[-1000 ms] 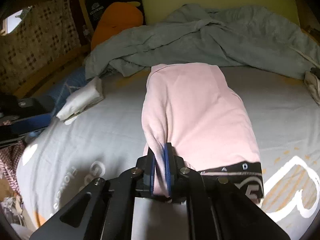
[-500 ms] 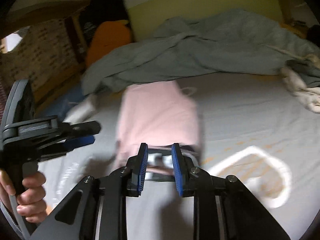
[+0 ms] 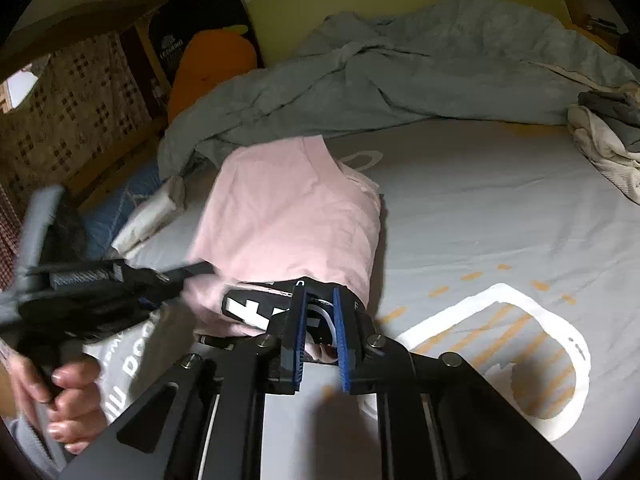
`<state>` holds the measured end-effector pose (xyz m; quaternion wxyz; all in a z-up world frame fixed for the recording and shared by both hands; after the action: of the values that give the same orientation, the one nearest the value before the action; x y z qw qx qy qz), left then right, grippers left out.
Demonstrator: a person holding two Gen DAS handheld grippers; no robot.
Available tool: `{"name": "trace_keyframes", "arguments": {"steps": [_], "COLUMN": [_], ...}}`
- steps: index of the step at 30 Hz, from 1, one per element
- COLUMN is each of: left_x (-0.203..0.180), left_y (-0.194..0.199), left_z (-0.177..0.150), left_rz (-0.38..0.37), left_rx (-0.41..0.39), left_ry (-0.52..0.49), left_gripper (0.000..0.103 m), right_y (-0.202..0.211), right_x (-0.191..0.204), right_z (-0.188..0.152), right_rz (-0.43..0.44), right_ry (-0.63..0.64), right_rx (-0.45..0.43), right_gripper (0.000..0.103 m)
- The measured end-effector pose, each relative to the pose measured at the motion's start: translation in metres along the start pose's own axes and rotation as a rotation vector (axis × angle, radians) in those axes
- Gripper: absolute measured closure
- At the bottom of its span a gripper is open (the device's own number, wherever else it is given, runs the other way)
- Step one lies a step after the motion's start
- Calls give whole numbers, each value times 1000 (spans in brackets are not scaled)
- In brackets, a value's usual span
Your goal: Fold small clothes
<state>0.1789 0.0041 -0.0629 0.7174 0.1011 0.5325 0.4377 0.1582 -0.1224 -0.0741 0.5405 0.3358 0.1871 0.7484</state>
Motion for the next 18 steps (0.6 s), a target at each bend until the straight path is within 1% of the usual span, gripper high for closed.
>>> {"name": "trace_keyframes", "arguments": {"steps": [2, 4, 5, 7, 8, 10, 11, 12, 13, 14, 15, 18], "left_x": [-8, -12, -13, -5, 0, 14, 20, 22, 19, 17, 14, 8], "left_y": [10, 15, 18, 20, 18, 15, 16, 18, 18, 17, 18, 27], "left_z": [3, 4, 4, 4, 4, 3, 2, 1, -4, -10, -18, -34], "left_rz": [-26, -14, 13, 100, 141, 199, 210, 210, 194, 181, 174, 204], "left_rx": [-25, -28, -33, -40, -26, -15, -11, 4, 31, 69, 100, 70], "left_ry": [-3, -20, -43, -76, -78, -55, -49, -51, -64, -82, -116, -202], "left_gripper": [99, 99, 99, 98, 97, 97, 92, 78, 67, 49, 48, 46], "right_y": [-6, -8, -8, -8, -10, -13, -13, -13, -12, -11, -10, -11], "right_x": [3, 6, 8, 12, 13, 11, 10, 9, 7, 6, 4, 0], "right_z": [-4, -7, -8, -11, -13, -17, -18, -19, -19, -19, -19, -22], "right_rz": [6, 13, 17, 28, 21, -17, -28, -24, -20, -15, -9, 27], "right_ry": [3, 11, 13, 22, 30, 47, 46, 37, 28, 18, 8, -26], "right_rx": [22, 30, 29, 37, 43, 50, 53, 54, 54, 54, 55, 55], "right_gripper": [90, 90, 90, 90, 90, 90, 90, 90, 90, 90, 90, 90]}}
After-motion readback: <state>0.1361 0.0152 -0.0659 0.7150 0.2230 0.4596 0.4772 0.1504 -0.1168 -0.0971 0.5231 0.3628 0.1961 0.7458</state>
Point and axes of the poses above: each gripper's, at about its wrist camera, not at the fingertips, and y roughly against the way its jaws point, x to its left, z to its top, the point moved 10 cm from there along -y, roughly the way its jaws point, and after that the axes turned 2 degrees about x, right-handed, at the moved point
